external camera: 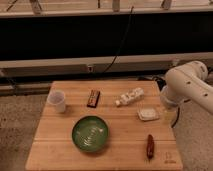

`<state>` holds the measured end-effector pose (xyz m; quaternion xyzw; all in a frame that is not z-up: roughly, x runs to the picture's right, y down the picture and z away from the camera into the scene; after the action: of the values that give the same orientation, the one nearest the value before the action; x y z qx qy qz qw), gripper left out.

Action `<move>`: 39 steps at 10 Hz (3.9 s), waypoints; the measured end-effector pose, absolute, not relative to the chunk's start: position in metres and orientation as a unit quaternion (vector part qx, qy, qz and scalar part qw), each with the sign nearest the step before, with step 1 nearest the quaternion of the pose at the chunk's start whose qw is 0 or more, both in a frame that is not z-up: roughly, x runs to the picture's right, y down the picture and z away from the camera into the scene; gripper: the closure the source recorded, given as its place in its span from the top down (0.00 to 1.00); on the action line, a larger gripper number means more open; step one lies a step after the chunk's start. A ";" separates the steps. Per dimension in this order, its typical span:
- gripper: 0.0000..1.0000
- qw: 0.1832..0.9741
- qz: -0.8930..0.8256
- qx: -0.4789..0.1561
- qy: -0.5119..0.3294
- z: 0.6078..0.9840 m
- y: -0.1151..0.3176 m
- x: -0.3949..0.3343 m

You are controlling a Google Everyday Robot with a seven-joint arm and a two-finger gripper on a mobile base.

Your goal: Place the pepper in the ceramic bowl

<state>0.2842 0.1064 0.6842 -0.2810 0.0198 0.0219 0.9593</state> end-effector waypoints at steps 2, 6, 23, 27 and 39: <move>0.80 0.959 0.022 -0.281 0.020 0.684 0.106 0.284; 0.80 0.957 0.037 -0.287 0.002 0.695 0.123 0.266; 0.80 0.949 0.038 -0.314 -0.018 0.691 0.184 0.242; 0.80 0.946 0.029 -0.323 -0.025 0.703 0.213 0.234; 0.80 0.935 -0.032 -0.351 -0.038 0.724 0.252 0.229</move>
<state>0.2286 0.2519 0.7243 -0.3514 -0.0385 -0.0316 0.9349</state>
